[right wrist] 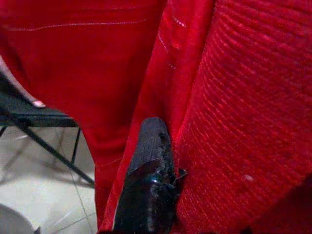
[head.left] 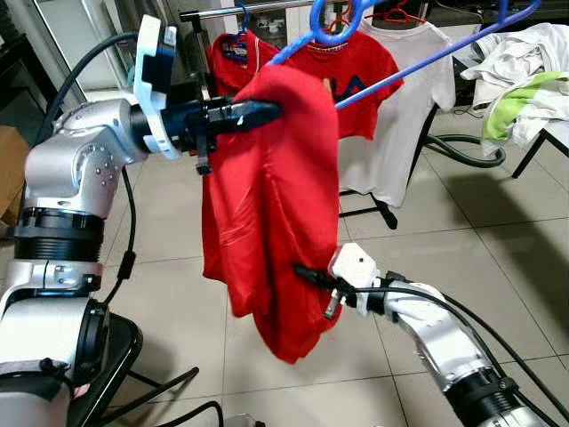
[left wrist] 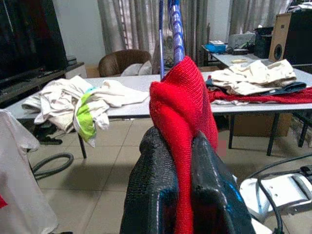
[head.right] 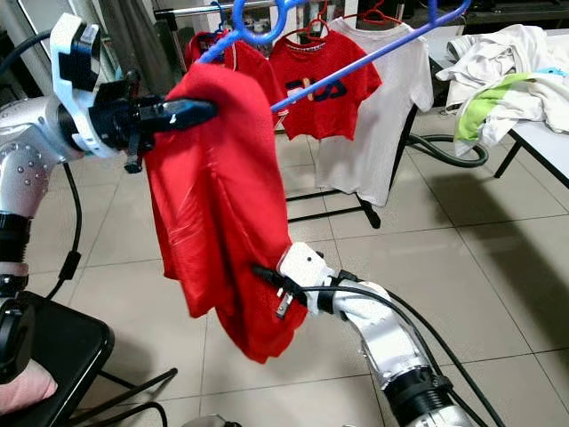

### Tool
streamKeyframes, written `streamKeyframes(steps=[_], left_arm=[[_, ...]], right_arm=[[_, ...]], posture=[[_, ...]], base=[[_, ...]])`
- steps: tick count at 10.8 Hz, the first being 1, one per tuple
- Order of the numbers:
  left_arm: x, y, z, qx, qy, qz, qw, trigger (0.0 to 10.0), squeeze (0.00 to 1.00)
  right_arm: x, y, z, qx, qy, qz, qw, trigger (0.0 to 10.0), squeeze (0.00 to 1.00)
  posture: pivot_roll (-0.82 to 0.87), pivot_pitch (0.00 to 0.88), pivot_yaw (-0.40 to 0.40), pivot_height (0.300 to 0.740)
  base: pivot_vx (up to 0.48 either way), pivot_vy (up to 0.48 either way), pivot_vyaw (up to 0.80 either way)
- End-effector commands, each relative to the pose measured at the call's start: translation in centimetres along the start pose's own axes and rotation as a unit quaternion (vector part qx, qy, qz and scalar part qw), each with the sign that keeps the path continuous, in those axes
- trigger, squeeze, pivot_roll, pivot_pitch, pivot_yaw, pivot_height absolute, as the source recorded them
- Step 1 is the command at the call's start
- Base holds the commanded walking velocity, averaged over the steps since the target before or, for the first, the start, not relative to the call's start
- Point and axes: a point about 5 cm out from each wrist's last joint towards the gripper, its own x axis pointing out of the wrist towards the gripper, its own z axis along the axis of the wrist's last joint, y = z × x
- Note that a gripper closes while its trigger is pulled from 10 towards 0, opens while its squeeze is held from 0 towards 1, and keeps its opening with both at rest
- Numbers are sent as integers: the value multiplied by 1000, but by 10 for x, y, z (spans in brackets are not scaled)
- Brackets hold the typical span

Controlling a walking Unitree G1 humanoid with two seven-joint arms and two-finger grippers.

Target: Hang hanger

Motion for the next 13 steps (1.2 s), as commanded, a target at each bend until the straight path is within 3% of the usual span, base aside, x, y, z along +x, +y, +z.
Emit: streamKeyframes(steps=[1,4,5,6,7,9,13], left_arm=[[-2,-2,9,18,1,-5,1000,0,0],[-5,-3,7,19,13,-9,1000,0,0],[-9,-3,6,19,21,-8,1000,0,0],[-11,-3,4,19,27,-6,999,0,0],[-15,-5,0,15,40,-6,999,0,0],[-21,-12,-8,2,53,-14,998,0,0],[-37,-14,-22,-1,95,11,995,0,0]], right_arm=[[-2,3,2,-2,-9,17,1000,0,0],[-13,4,-3,-14,7,42,999,0,0],[-24,-3,-6,-20,19,30,999,0,0],[-32,-12,-8,-19,28,4,999,0,0],[-46,-31,-12,-18,45,-54,997,0,0],[-84,-66,-24,-52,116,-142,982,0,0],[-125,-96,-26,-102,180,-219,953,0,0]], posture=[[-12,0,99,740],[-12,0,92,740],[-10,0,86,740],[-9,0,83,740],[-9,0,81,740],[-8,0,71,740],[-4,0,54,740]], base=[[0,0,0],[0,0,0],[0,0,0],[0,0,0],[0,0,0],[0,0,0],[0,0,0]])
